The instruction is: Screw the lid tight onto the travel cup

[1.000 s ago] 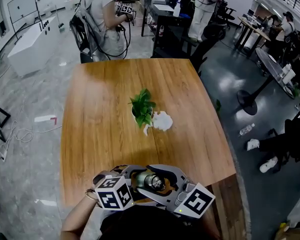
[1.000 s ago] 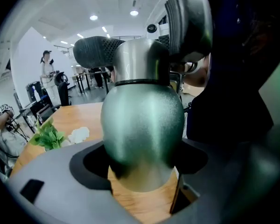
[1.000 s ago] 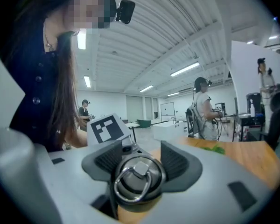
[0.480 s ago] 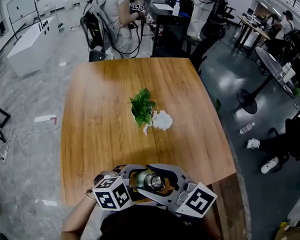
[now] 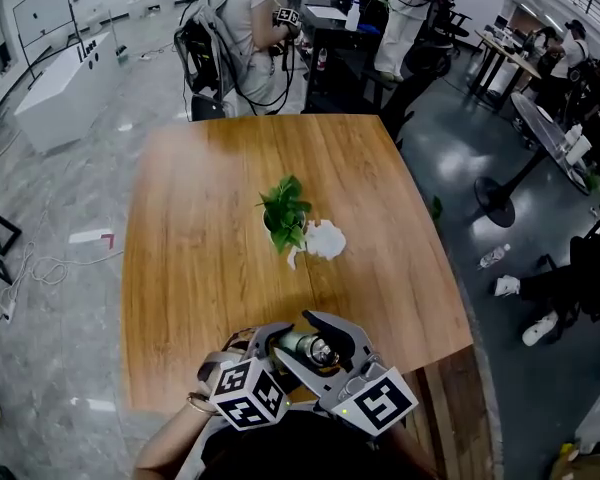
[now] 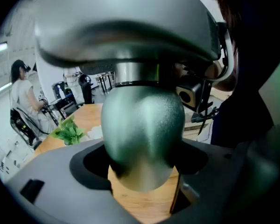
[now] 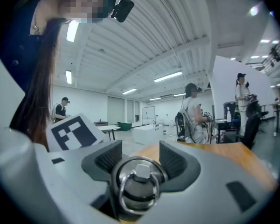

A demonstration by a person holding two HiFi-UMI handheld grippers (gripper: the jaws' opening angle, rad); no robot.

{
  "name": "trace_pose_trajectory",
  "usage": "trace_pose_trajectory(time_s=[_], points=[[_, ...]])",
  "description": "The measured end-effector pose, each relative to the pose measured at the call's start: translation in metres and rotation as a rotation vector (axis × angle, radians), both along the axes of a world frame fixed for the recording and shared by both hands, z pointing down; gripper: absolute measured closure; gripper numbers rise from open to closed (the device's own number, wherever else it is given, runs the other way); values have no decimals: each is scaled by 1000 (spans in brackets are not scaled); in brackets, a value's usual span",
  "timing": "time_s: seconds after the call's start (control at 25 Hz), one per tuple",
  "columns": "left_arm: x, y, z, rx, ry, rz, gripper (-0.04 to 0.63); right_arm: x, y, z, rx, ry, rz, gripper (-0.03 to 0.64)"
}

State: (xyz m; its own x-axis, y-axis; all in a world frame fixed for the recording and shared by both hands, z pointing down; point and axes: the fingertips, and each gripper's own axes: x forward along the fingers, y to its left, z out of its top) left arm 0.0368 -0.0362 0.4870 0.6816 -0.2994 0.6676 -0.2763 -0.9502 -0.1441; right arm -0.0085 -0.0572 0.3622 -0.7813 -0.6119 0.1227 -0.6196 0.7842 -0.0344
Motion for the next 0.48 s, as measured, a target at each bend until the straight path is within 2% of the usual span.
trace_pose_trajectory(time_s=[0.12,0.32,0.48], points=[[-1,-7,3,74,-52,-39,204,6,-5,2,-29,-19,36,370],[4,-10,3,69,52,-102,204,11,-5,-9,-69,-116,16,364],[-8,-18,7,60,129,-229,205,35,-13,-24,-14,-152,126,364]])
